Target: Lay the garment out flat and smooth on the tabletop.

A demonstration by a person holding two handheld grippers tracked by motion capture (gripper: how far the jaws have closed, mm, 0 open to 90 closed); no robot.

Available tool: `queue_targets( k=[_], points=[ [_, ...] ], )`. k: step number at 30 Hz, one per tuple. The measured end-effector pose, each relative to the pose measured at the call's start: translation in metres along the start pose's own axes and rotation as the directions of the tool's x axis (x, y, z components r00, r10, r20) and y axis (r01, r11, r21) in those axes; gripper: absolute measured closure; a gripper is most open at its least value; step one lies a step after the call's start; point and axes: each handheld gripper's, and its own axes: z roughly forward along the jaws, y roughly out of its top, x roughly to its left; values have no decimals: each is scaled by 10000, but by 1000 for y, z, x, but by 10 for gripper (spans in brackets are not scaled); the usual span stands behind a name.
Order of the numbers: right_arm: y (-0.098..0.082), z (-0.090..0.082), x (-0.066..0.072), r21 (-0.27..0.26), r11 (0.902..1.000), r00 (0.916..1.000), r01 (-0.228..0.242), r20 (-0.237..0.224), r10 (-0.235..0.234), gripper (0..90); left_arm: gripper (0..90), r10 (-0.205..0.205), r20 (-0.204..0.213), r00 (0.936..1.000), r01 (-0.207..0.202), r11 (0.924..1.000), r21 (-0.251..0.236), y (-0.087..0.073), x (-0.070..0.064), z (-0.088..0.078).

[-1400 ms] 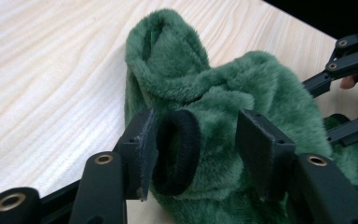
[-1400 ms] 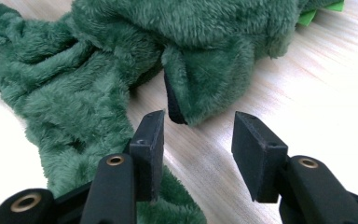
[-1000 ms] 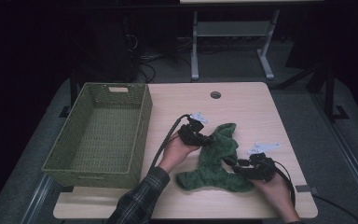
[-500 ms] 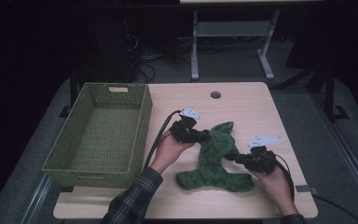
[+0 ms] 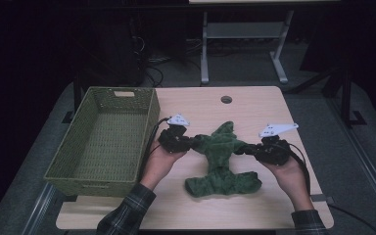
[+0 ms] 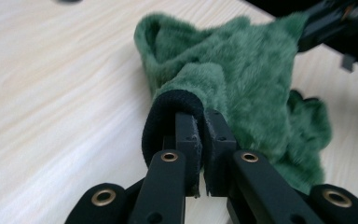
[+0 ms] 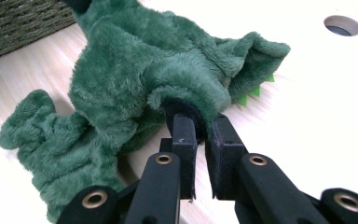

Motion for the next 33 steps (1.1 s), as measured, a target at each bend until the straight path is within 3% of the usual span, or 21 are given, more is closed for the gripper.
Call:
queue_targets(
  k=[3, 4, 8, 9, 13, 21, 23, 28, 33],
  points=[
    [2, 6, 0, 183, 9998, 9999, 105, -110, -103, 822, 860, -186, -185, 9997, 190, 9996, 217, -9, 1, 3],
    [1, 15, 1, 468, 9989, 9999, 97, -137, -90, 822, 860, -178, -269, 9995, 195, 9978, 634, -18, 2, 9],
    [-6, 32, -2, 978, 9952, 9996, -31, -263, 57, 822, 860, -284, -350, 9990, 319, 9942, 1027, -28, 2, 21],
    [-9, 35, -2, 1013, 9948, 9995, -111, -286, 140, 822, 859, -286, -371, 9989, 333, 9905, 1332, -33, 4, 28],
    [-20, 51, -7, 1579, 9872, 9991, -233, -313, 286, 822, 859, -267, -511, 9983, 348, 9859, 1638, -40, 8, 38],
    [-33, 67, -10, 1953, 9802, 9986, -332, -337, 406, 820, 840, 9, -676, 9977, 122, 9812, 1929, -47, 9, 50],
    [-33, 67, -9, 1933, 9808, 9989, -262, -318, 330, 798, 780, 85, -751, 9971, 61, 9814, 1921, -47, 8, 50],
    [-30, 59, -7, 1852, 9826, 9998, -135, -129, 161, 624, 530, 17, -772, 9970, 123, 9835, 1805, -43, 5, 39],
    [-24, 39, -6, 1246, 9920, 9998, -180, -43, 187, 585, 440, 177, -597, 9981, -104, 9927, 1200, -26, -4, 17]
  ],
)
